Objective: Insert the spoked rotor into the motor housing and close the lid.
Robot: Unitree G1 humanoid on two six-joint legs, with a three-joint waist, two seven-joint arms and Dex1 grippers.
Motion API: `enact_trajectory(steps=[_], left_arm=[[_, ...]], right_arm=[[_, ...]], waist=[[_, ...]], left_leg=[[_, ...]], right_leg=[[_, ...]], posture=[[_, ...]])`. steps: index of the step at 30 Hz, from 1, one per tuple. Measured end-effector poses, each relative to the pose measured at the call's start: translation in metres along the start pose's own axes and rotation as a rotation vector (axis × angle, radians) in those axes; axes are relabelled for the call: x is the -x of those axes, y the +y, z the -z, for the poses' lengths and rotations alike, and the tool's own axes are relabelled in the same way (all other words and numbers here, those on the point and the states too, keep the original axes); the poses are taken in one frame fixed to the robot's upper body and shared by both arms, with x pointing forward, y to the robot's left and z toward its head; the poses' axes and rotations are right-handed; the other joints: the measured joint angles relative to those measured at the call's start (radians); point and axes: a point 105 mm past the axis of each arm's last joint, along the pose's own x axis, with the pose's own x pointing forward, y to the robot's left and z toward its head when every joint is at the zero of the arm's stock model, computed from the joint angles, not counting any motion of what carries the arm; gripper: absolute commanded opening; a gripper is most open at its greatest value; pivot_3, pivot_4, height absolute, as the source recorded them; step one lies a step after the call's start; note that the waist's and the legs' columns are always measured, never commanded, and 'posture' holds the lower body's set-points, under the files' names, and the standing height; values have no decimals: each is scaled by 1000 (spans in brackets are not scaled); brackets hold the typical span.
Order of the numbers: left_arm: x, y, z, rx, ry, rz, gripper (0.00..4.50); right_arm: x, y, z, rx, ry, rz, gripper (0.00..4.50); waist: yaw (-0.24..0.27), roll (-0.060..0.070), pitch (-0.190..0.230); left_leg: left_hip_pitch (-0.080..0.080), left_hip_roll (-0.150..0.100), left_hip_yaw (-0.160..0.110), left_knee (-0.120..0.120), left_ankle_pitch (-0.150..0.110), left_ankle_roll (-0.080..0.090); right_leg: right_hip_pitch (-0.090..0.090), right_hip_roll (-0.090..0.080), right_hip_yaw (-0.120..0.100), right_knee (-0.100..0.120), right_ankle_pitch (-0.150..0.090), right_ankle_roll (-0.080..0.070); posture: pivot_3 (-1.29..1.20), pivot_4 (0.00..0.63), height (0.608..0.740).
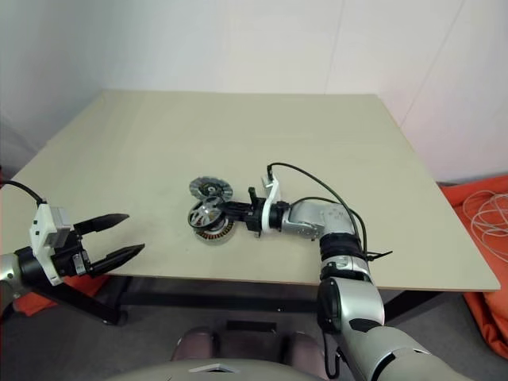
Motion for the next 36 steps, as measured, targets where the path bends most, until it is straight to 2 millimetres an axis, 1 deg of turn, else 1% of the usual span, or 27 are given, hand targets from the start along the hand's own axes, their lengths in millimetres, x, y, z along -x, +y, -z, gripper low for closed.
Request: enact_trajectory(steps=[4, 9, 21, 23, 25, 33, 36], left_arm=[[-1, 1, -2, -5, -5, 2, 4500], [-5, 3, -9, -28, -25, 8, 4500], [-6, 0, -4, -8, -21, 15, 4500], [-6, 0, -4, -7, -21, 13, 4500], [-6, 0, -3, -6, -20, 12, 4500], [-7, -1, -3, -5, -20, 14, 4500], [-8, -1, -3, -6, -21, 16, 4500]], right_arm=[[0, -1, -1, 1, -5, 7, 275], [-3, -4, 1, -4, 1, 16, 275], [1, -11, -1, -13, -12, 41, 275], [2, -11, -1, -13, -13, 42, 1021], [2, -10, -1, -12, -12, 40, 1639], [0, -1, -2, -3, -7, 6, 4418], [1, 3, -3, 22, -6, 7, 4467]], waist=[[1, 0, 0], [1, 0, 0], [2, 0, 0], [2, 0, 0], [2, 0, 0], [2, 0, 0], [3, 0, 0]], left_leg=[[0, 0, 0, 0, 0, 0], [0, 0, 0, 0, 0, 0], [0, 0, 0, 0, 0, -1], [0, 0, 0, 0, 1, -1], [0, 0, 0, 0, 1, -1], [0, 0, 0, 0, 1, -1], [0, 0, 0, 0, 1, -1]], right_leg=[[0, 0, 0, 0, 0, 0], [-1, 0, 0, 1, 0, 0], [-2, 0, 0, 3, 0, 0], [-2, 0, 0, 3, 0, 0], [-2, 0, 0, 3, 0, 0], [-2, 0, 0, 3, 0, 0], [-2, 0, 0, 4, 0, 0]], posture=[[0, 0, 740], [0, 0, 740], [0, 0, 740], [0, 0, 740], [0, 0, 740], [0, 0, 740], [0, 0, 740]])
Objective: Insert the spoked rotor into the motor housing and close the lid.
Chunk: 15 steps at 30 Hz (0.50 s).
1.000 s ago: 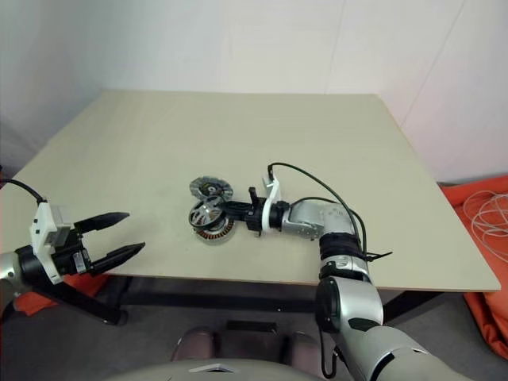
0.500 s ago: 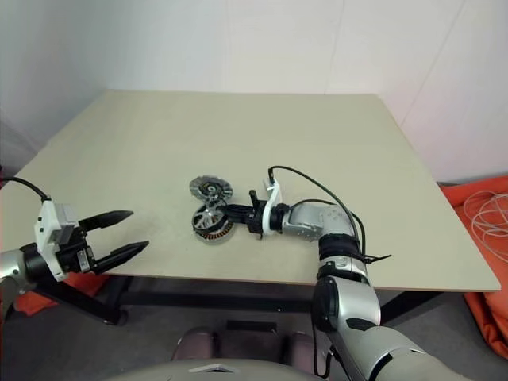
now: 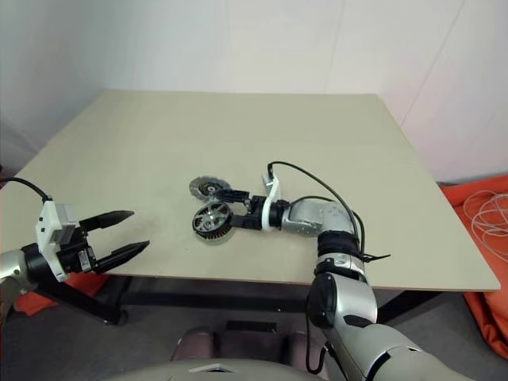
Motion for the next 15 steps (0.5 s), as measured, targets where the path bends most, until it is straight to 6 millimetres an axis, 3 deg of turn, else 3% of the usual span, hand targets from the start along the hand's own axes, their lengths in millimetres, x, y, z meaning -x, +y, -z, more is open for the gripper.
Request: enact_trajectory(steps=[15], left_arm=[[-11, -1, 3, 7, -3, 28, 4500]], right_arm=[[31, 9, -6, 116, -2, 60, 4467]], waist=[[5, 0, 0]], left_leg=[[-2, 0, 0, 0, 0, 0]], right_leg=[[-1, 0, 0, 0, 0, 0]], posture=[[0, 0, 740]])
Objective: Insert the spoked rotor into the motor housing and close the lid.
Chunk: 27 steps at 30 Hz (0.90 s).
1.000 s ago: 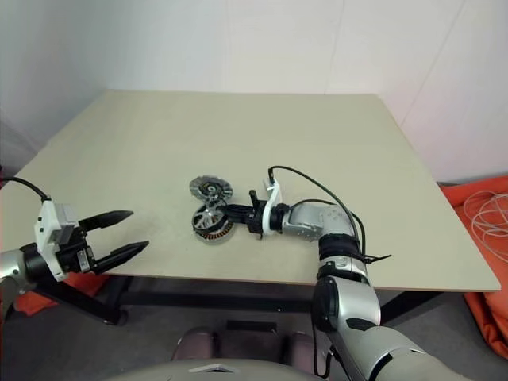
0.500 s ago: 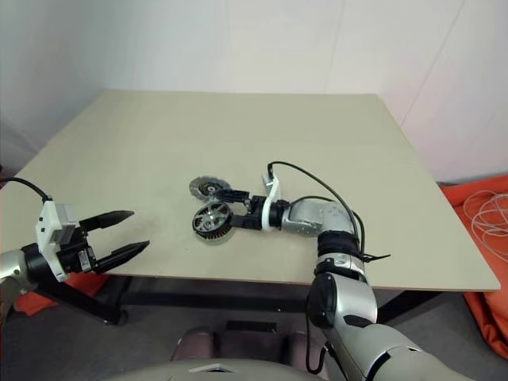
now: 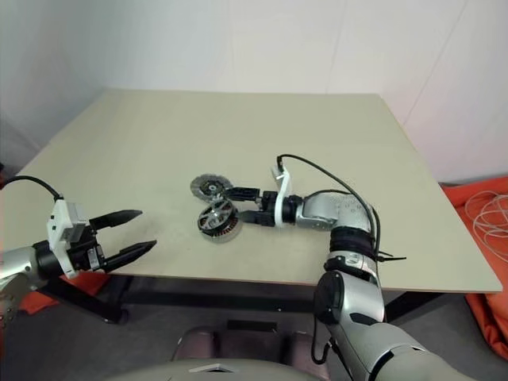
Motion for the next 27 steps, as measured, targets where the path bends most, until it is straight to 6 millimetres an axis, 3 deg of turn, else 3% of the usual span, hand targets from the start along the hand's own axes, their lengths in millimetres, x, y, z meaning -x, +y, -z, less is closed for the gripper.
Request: enact_trajectory(steps=[9, 22, 24, 27], left_arm=[[-2, 1, 0, 1, -5, 2, 4500], [-3, 1, 0, -5, -6, 2, 4500], [-3, 1, 0, -5, -7, 2, 4500], [-3, 1, 0, -6, -8, 1, 4500]], right_arm=[[28, -7, -10, 82, -22, 94, 4467], [32, 13, -7, 382, -2, 151, 4467], [35, 12, -8, 465, -19, 173, 4098], [34, 14, -9, 661, -42, 198, 3160]], waist=[[3, 0, 0], [5, 0, 0], [5, 0, 0], [4, 0, 0]], left_leg=[[0, 0, 0, 0, 0, 0], [0, 0, 0, 0, 0, 0], [0, 0, 0, 0, 0, 0], [0, 0, 0, 0, 0, 0]], right_leg=[[0, 0, 0, 0, 0, 0], [1, 0, 0, 0, 0, 0], [1, 0, 0, -1, 0, 0], [1, 0, 0, -1, 0, 0]], posture=[[0, 0, 740], [0, 0, 740], [0, 0, 740], [0, 0, 740]])
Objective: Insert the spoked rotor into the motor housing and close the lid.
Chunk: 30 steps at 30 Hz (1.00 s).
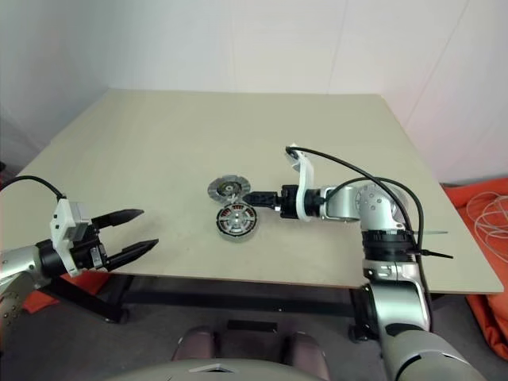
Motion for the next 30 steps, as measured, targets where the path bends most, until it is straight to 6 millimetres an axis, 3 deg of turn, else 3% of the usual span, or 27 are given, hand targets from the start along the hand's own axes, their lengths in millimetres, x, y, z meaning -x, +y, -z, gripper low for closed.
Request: enact_trajectory(steps=[4, 9, 17, 22, 26, 30], left_arm=[[-1, 0, -1, -3, -2, 1, 4500], [-1, 0, 2, 11, -6, -4, 4500], [-13, -6, 10, 50, -36, 2, 4500], [-18, -8, 13, 64, -45, -7, 4500], [-20, -8, 14, 69, -46, -13, 4500], [-22, -9, 15, 73, -47, -8, 4500]], right_arm=[[-11, 10, -1, 262, -102, -40, 1715], [-19, 21, 22, 580, -52, -142, 53], [-50, 33, 16, 783, -33, -218, 53], [-73, 27, 19, 764, -18, -206, 53], [-79, 5, 40, 777, 89, -162, 53], [-80, 4, 42, 801, 94, -162, 53]], waist=[[-4, 0, 0], [-9, 0, 0], [-14, -1, 0], [-13, -1, 0], [-13, -1, -1], [-14, -1, -1]], left_leg=[[0, 0, 0, 0, 0, 0], [-1, 0, 0, 0, 0, 1], [2, 1, 0, 1, 0, 0], [1, 0, -1, 2, 0, 1], [1, 0, -1, 1, -1, 2], [4, 1, -1, 1, -1, 1]], right_leg=[[0, 0, 0, 0, 0, 0], [1, 0, 0, -2, 0, 0], [2, 1, 0, -1, 0, 0], [3, 1, 0, 0, 1, -1], [3, 1, 1, 0, 1, -2], [6, 2, 1, 1, 1, -2]], posture=[[0, 0, 740], [0, 0, 740], [0, 0, 740], [0, 0, 740], [0, 0, 740], [0, 0, 740]])
